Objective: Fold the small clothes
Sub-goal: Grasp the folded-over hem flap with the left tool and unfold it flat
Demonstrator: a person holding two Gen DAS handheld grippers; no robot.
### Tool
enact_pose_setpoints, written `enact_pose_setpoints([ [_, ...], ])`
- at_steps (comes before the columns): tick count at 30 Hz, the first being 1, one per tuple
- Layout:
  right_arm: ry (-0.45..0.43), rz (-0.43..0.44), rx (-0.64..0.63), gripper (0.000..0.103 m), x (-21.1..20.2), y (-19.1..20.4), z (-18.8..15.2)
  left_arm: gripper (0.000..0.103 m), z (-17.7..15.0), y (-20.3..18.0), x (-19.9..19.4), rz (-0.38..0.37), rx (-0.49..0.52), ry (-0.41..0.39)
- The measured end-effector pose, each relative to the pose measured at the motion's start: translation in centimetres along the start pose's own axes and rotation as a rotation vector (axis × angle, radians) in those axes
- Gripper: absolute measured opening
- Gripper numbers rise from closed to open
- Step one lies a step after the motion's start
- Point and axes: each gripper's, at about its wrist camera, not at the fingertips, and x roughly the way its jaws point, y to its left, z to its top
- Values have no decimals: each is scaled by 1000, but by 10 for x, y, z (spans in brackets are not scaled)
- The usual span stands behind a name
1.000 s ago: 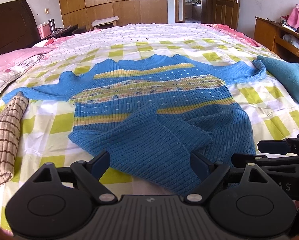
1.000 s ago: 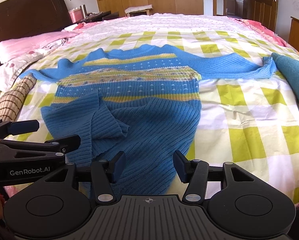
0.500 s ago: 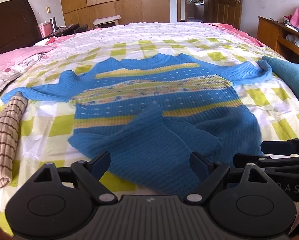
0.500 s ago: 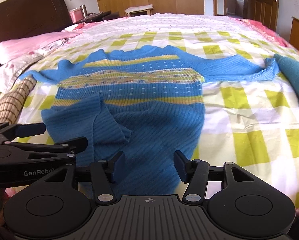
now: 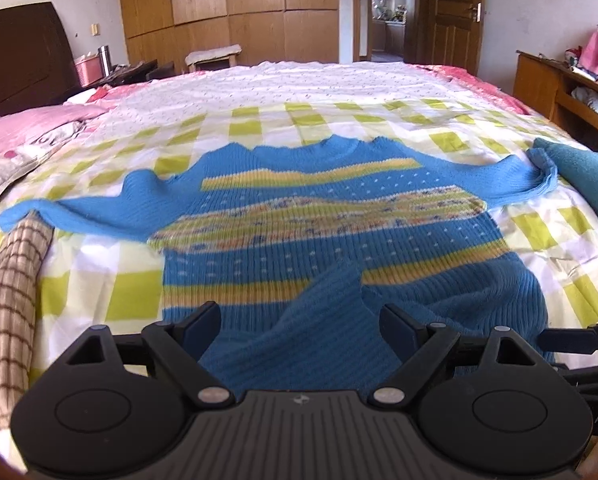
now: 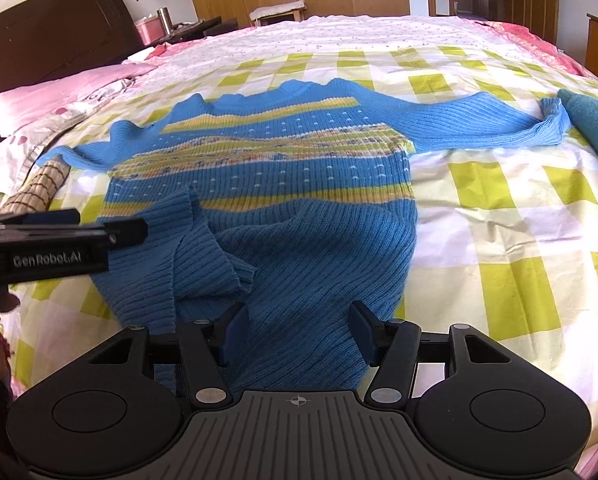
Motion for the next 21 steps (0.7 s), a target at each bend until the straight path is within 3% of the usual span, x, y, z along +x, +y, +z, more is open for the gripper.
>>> enact_pose_setpoints([
  [5, 13, -12, 3, 56, -1, 0, -5, 90, 8, 4, 16, -43, 21, 10],
  [13, 7, -32, -44, 56, -2, 6, -6, 80, 11, -1, 36, -72, 99, 40],
  [17, 10, -39, -48, 55, -1, 4, -6, 47, 11, -1, 46, -108, 108, 77],
  [21, 12, -44, -41, 55, -3, 1, -8, 33, 9, 2, 44, -129, 98, 86],
])
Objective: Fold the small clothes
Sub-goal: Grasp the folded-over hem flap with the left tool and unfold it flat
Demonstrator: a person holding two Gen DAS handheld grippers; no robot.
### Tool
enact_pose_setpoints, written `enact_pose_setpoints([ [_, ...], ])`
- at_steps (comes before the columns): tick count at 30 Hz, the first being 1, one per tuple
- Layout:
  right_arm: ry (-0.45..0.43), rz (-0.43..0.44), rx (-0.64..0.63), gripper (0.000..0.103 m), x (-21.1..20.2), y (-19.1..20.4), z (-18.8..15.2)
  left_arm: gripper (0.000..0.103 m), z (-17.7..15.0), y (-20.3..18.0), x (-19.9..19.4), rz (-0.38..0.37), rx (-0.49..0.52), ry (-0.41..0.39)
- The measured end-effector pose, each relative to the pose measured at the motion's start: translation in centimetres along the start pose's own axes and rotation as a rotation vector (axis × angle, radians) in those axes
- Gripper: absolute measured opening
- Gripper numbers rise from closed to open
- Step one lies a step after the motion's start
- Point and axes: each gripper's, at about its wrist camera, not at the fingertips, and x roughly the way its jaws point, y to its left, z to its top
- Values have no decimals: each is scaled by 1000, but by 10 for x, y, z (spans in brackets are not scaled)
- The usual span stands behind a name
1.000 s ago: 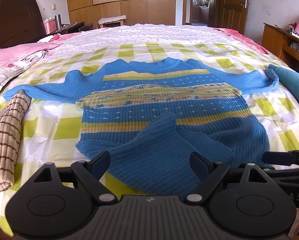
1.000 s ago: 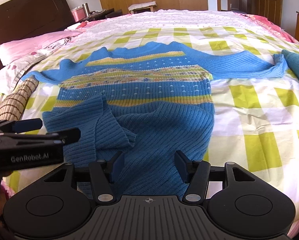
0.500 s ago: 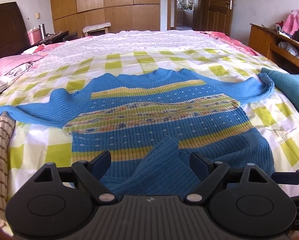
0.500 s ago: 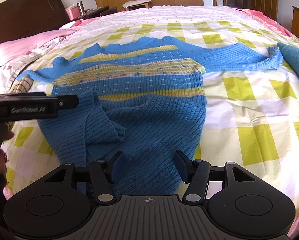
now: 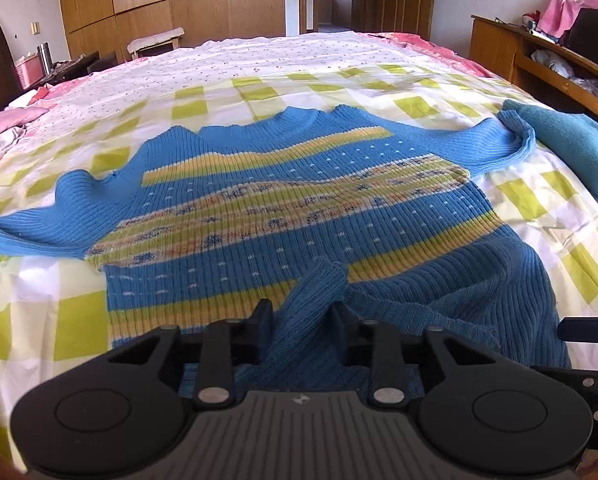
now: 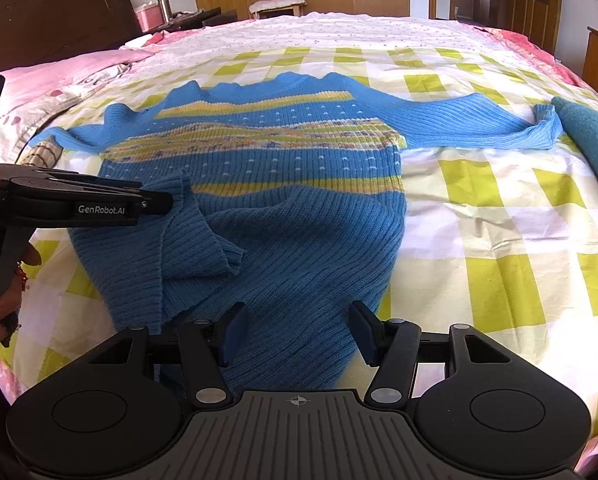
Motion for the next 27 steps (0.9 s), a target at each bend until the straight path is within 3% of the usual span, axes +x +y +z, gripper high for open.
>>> enact_pose_setpoints([
  [3, 4, 1, -1, 55, -2, 0, -3, 19, -4, 6, -6, -41, -30, 5],
  [6, 8, -1, -9, 55, -3, 1, -5, 18, -10, 14, -16, -85, -68, -4],
  [15, 17, -2, -20, 56, -7, -1, -8, 18, -35, 47, -66, -120, -203, -31],
  [20, 44, -2, -35, 56, -10, 0, -14, 18, -65, 64, -89, -71, -253, -17],
  [27, 68, 6, -31, 56, -16, 0, -19, 18, -111, 95, -108, 37, -403, 42],
])
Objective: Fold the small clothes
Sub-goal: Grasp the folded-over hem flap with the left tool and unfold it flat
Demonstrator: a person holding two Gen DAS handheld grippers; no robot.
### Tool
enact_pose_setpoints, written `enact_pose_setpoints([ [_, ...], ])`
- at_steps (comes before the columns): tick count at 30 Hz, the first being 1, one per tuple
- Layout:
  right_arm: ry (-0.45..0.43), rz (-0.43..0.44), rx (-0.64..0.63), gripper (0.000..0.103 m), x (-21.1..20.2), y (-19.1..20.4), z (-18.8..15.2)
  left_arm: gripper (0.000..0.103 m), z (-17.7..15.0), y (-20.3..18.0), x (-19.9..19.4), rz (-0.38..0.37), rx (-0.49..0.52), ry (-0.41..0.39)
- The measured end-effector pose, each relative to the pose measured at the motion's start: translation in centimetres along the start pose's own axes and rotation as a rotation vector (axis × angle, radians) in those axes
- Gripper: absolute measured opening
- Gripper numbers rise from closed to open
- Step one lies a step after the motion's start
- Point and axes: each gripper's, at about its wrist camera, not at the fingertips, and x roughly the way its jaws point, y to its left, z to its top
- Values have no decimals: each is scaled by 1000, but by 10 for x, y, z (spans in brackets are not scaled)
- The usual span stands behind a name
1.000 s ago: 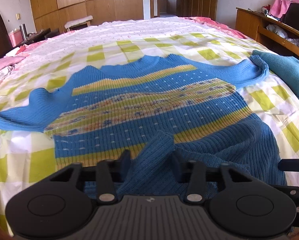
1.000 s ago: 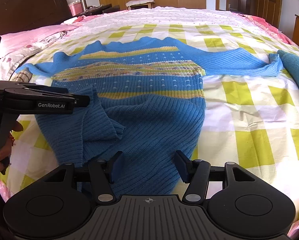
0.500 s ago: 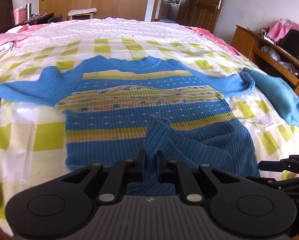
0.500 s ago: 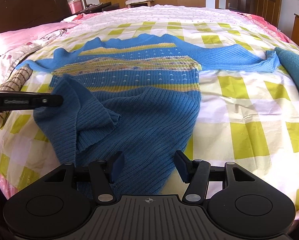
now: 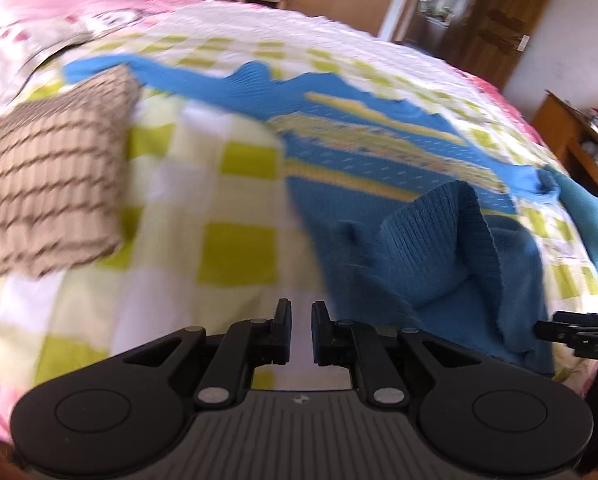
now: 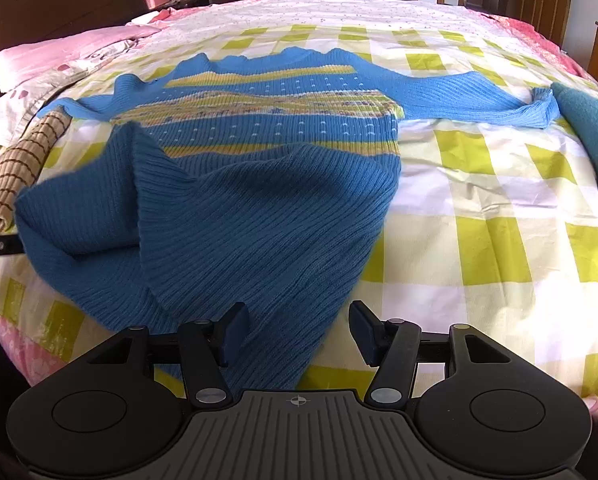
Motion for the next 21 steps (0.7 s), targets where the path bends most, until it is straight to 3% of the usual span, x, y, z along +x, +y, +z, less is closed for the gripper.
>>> enact_pose_setpoints([
  [4, 7, 12, -9, 56, -5, 1, -2, 18, -14, 23, -8, 75, -80, -1],
  [8, 24, 38, -47, 57, -7, 9, -4, 26, -9, 21, -11, 32, -100, -33],
  [14, 30, 86, -67, 57, -4, 24, 0, 47, -6, -23, 8, -6, 32, -23],
  [19, 47, 44, -102, 57, 13, 32, 0, 49, -16, -46, 29, 62, 136, 16],
  [20, 45, 38, -102, 50, 14, 32, 0, 49, -17, -49, 29, 83, 162, 10],
  [21, 40, 32, -96, 36, 13, 30, 1, 48, -17, -51, 28, 99, 175, 11],
])
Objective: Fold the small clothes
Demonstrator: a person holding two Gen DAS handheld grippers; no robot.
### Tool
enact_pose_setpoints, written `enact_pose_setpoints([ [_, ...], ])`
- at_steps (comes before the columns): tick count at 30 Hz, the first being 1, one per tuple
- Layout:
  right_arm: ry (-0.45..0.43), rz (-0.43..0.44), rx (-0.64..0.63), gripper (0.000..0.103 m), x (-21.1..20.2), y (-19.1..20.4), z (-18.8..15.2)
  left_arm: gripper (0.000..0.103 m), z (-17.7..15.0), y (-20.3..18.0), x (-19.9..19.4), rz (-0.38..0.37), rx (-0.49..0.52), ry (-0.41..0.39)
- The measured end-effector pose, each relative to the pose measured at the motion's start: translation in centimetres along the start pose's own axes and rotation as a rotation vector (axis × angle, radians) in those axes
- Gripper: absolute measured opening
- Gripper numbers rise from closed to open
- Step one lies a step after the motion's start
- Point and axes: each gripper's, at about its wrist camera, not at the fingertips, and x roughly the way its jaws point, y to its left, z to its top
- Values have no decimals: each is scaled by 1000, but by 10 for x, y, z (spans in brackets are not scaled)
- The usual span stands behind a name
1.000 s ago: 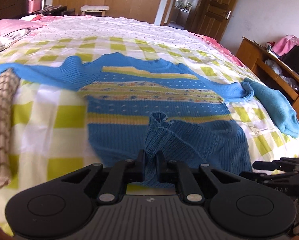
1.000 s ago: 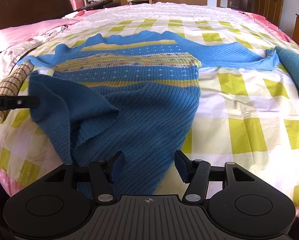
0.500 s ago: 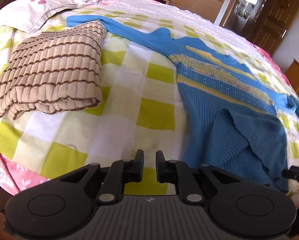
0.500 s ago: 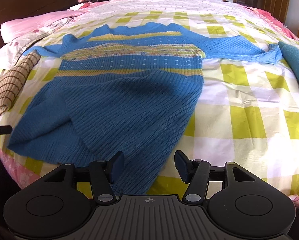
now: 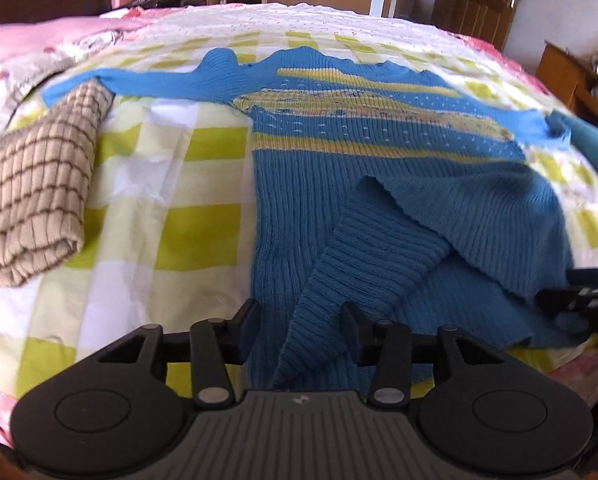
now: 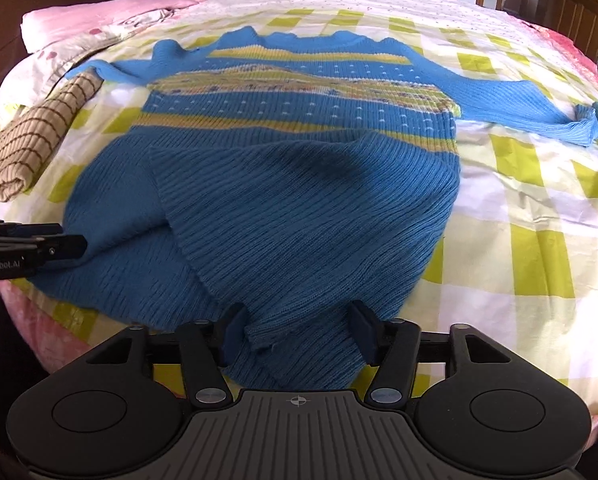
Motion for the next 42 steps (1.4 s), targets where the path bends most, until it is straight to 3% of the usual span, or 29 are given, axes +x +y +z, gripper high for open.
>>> enact_pose_setpoints([
  [1, -1, -5, 9, 29, -3, -3, 0, 47, 0, 1, -2, 3, 0, 2],
  [3, 7, 13, 51, 13, -9, -15, 0, 36, 0, 5, -4, 5, -4, 7],
  [6, 12, -2, 98, 9, -20, -34, -5, 27, -3, 13, -10, 7, -33, 17],
  [9, 10, -35, 124, 7, -33, -46, -13, 25, -7, 20, -17, 12, -65, 19],
  [15, 17, -123, 165, 7, -52, -72, -24, 25, -14, 29, -29, 7, -91, 30],
  [22, 56, -205, 166, 8, -56, -90, -29, 25, -7, 28, -33, -70, -108, 6],
  [25, 30, -179, 169, 14, -59, -85, -26, 26, 0, 19, -24, -105, -97, 0],
  [28, -19, -87, 174, 16, -61, -72, -17, 26, 7, 4, -15, -137, -63, -3],
  [32, -23, 32, 161, 16, -40, -51, -5, 26, 11, -17, 0, -122, 10, 15],
  [36, 55, -5, 171, 14, -8, -55, -5, 30, 6, -22, 6, -93, 59, 47],
  [42, 64, -39, 211, 14, -23, -74, -20, 30, 4, -13, -2, -68, 65, 80],
])
